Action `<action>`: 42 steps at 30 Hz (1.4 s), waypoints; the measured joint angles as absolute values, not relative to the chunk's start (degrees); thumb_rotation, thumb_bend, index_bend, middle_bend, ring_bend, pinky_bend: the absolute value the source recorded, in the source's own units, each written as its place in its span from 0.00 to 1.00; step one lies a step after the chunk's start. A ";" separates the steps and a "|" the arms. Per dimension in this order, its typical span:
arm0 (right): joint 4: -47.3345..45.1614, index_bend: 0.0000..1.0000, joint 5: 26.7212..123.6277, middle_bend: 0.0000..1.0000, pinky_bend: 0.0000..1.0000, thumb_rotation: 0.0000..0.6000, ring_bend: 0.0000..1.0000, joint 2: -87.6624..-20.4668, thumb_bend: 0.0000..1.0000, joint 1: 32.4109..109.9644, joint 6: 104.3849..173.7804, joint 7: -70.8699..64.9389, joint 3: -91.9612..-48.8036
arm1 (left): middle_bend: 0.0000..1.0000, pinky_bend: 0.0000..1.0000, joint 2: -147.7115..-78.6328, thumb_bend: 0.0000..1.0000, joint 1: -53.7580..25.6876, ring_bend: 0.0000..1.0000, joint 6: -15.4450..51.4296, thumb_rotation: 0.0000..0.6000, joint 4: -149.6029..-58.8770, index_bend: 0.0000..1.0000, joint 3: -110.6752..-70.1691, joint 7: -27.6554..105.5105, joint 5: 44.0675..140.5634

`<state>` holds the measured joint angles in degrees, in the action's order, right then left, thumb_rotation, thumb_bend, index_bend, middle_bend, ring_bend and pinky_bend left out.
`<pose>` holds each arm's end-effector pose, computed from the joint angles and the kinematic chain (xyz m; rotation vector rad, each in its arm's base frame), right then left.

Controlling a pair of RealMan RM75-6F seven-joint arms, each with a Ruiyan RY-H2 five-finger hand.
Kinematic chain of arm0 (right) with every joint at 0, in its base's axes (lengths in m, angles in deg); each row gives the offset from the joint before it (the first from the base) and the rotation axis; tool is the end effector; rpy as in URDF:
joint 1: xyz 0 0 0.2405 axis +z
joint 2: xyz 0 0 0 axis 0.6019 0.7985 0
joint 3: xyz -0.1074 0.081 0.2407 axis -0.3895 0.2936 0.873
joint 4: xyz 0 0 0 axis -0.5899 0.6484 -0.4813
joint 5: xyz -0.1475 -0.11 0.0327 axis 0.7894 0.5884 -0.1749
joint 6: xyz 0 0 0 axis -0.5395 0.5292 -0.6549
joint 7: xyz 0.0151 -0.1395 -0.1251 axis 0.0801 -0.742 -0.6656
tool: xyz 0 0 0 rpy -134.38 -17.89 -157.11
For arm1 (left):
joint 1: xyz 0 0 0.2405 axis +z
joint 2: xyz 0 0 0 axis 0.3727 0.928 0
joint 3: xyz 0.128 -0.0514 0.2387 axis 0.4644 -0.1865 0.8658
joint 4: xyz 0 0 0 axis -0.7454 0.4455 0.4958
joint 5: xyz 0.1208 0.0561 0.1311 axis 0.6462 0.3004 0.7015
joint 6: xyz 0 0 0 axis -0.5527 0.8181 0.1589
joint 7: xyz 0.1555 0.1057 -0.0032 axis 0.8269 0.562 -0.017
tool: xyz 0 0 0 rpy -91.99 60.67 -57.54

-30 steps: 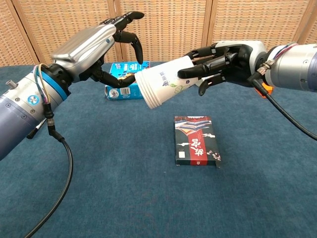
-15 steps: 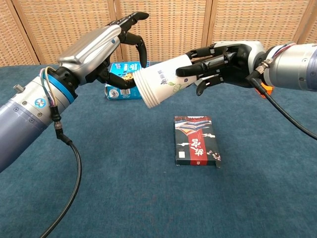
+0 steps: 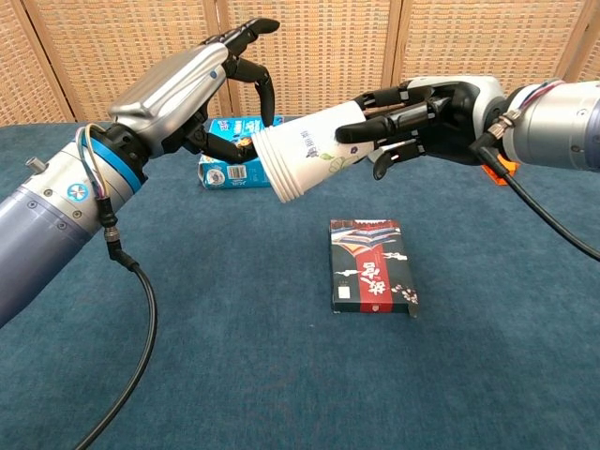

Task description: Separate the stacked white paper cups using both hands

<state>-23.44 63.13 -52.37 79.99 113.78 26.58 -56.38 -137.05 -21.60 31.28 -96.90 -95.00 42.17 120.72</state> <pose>-0.1022 -0.3995 0.0163 1.2858 -2.1864 1.4236 -0.0697 0.3756 -0.0217 -1.6969 -0.6451 -1.5450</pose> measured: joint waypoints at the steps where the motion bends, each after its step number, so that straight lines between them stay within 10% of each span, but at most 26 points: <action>1: -23.40 0.55 63.17 0.62 0.61 1.00 0.49 -52.39 0.58 79.97 113.77 26.61 -56.37 | 0.00 0.00 -137.09 0.47 -21.61 0.00 31.29 1.00 -96.86 0.66 -95.02 42.14 120.66; 42: -18.55 0.55 64.39 0.62 0.61 1.00 0.49 -48.16 0.58 77.14 112.97 29.00 -55.20 | 0.00 0.00 -129.70 0.60 -18.48 0.00 34.38 1.00 -96.04 0.73 -94.77 40.02 119.55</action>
